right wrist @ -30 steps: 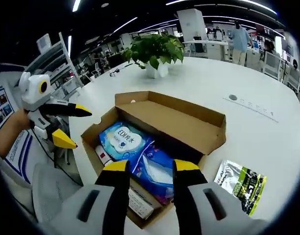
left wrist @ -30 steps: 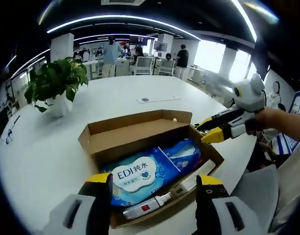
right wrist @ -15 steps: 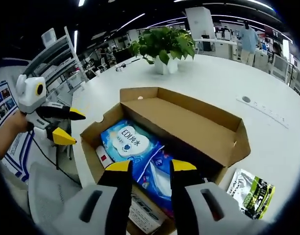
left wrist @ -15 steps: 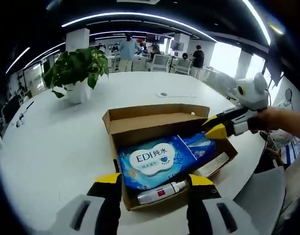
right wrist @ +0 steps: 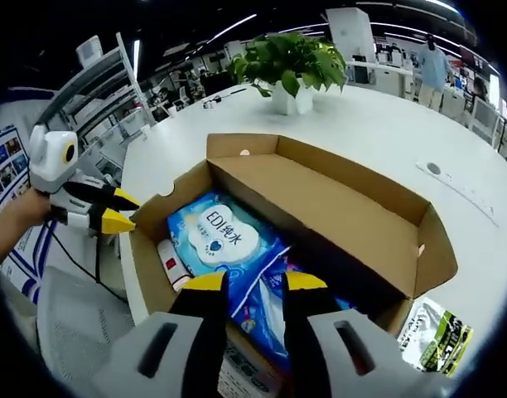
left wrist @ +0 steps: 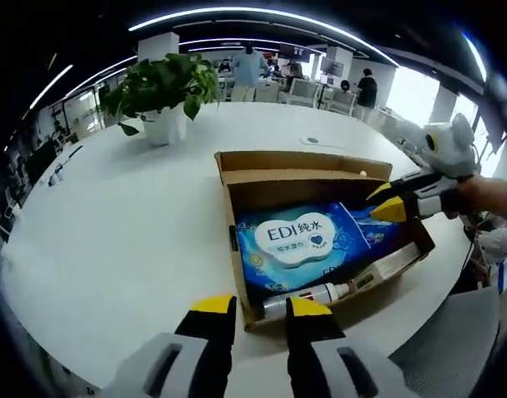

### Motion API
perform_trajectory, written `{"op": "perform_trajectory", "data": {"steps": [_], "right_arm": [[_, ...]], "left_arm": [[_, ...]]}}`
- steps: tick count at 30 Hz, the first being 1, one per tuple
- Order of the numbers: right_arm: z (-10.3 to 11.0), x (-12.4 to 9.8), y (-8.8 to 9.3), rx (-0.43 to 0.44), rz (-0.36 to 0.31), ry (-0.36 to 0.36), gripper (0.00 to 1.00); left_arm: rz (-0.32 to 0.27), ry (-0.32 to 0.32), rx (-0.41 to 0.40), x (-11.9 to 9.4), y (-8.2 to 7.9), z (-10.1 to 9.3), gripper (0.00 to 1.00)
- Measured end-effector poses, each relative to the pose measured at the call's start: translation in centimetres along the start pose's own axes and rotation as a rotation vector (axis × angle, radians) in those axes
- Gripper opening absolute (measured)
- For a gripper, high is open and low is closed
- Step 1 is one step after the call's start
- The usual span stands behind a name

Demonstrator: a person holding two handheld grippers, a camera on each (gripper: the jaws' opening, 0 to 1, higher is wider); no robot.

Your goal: Operate the shoe box by opening the lid, removing the specified soft item, and placing it in the target area until the item is outside and the box remains undamaged.

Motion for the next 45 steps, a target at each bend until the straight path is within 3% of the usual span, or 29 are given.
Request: {"op": "perform_trajectory", "data": {"steps": [11,22,33,35,45], "right_arm": [[-0.2,1.9,-0.2,0.016,0.021,-0.022,0.20],[-0.2,3.7,0.0,0.035,0.062,-0.036,0.20],[-0.4,4.8,-0.2,0.051,0.079,-0.008,0.11],[-0.4,4.7,-0.4,0.027,0.084,0.025,0.06],[0.2,3.4,-1.3,0.033,0.036,0.017,0.00]], "left_arm": [[-0.005,-0.013,-0.042,0.3,0.1,0.7,0.06],[0.007,0.005,-0.079,0.5,0.0,1.0,0.05],[0.003,0.011,-0.083,0.7,0.0,1.3,0.05],[0.002,0.012,-0.082,0.7,0.0,1.3,0.05],[0.002,0.010,-0.081,0.8,0.0,1.4,0.05]]}}
Point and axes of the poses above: the point that each gripper's makers call its tool centre point, and the gripper's own axes: x roughly forward along the fingers, z roughly to its left, y roughly out of its underside, the point moved 7 cm from there along -x, roughly backward along the fingers, and after that the axes turned 14 degrees about -x, right-handed, at the moved point
